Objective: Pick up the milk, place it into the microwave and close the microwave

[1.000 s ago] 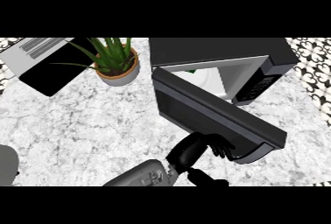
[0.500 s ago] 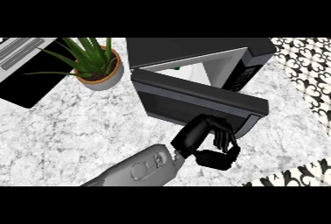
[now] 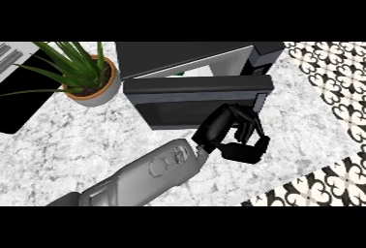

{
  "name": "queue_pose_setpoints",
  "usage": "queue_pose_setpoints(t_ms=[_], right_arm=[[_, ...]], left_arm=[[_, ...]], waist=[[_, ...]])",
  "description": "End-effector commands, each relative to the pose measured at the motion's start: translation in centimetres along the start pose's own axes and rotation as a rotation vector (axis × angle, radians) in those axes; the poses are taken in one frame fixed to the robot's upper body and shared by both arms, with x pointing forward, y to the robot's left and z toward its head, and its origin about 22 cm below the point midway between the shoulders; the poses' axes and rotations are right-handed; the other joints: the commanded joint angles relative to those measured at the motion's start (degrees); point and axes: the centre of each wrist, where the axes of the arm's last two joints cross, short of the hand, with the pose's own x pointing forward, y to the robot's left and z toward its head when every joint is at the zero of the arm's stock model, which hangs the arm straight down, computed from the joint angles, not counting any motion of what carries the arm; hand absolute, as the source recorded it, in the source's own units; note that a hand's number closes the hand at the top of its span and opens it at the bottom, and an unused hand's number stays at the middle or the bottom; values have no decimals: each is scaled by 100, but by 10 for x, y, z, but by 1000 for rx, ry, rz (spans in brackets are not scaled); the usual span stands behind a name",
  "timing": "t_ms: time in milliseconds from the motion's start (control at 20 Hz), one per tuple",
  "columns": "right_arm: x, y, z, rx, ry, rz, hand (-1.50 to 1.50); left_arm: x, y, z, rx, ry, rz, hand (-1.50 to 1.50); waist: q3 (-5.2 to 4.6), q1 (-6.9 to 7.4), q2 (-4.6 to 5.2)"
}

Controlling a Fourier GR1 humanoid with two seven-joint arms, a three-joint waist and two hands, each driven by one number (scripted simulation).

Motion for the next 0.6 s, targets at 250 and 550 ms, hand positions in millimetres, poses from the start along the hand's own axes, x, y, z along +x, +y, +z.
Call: queue_pose_setpoints(t_ms=[250, 550], right_arm=[[13, -3, -17, 78, -17, -20, -150], [18, -9, -24, 93, -10, -16, -150]], left_arm=[[22, 15, -32, 70, -40, -21, 150], [29, 25, -45, 118, -34, -33, 150]], waist=[[14, -416, 87], [27, -566, 173]])
